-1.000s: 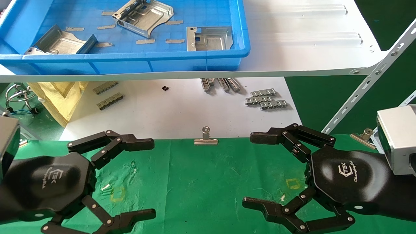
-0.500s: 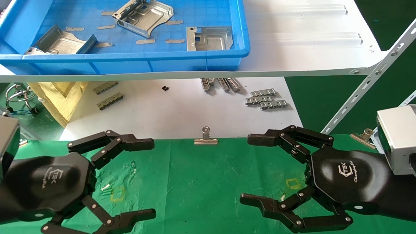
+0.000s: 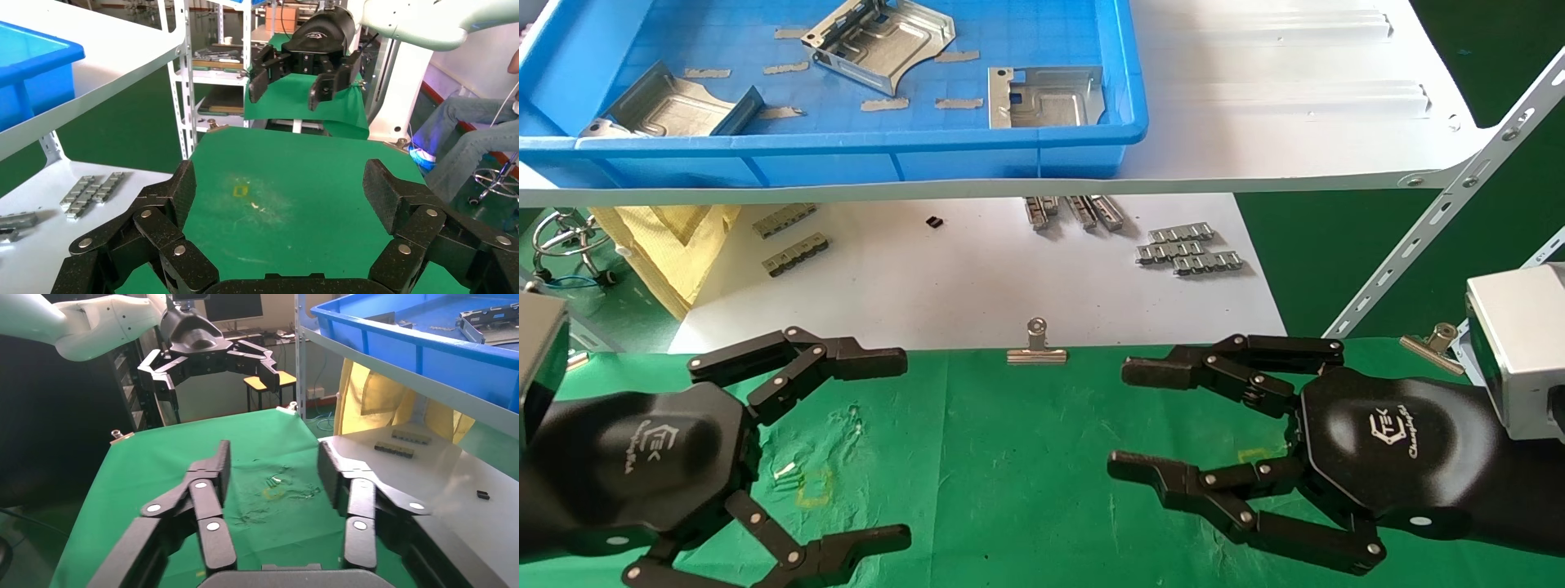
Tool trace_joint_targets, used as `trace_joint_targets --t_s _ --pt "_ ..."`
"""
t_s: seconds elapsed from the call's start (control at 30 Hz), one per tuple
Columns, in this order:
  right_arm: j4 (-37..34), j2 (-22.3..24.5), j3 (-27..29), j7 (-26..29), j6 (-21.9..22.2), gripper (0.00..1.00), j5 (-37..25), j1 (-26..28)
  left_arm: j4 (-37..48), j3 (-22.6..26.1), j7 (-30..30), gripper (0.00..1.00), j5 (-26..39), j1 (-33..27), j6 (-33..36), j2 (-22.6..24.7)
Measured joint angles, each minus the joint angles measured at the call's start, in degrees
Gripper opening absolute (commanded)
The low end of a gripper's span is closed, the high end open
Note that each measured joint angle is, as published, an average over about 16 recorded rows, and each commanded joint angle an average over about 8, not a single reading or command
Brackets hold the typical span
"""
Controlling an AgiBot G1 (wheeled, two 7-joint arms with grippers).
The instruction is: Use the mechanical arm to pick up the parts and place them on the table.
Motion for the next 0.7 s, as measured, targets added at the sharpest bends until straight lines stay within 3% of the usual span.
trace_joint_targets --t_s 0.2,0.37,0.53,0.7 --pt "0.0 0.0 0.0 0.0 0.0 0.0 0.0 0.0 0.11 0.02 -0.28 1.0 0.48 -0.94 -0.5 0.1" --pt "0.0 0.0 0.0 0.0 0.0 0.0 0.0 0.0 2.0 0.51 -1.35 1.0 2.79 -5.68 -2.47 1.42" --pt "0.0 0.0 0.0 0.0 0.0 0.0 0.0 0.0 8.38 2.58 -2.38 1.0 8.64 -15.37 -5.91 5.48" --pt "0.0 0.0 0.0 0.0 0.0 0.0 0.0 0.0 20.57 6.14 -2.45 1.0 17.49 -28.45 -11.5 12.47"
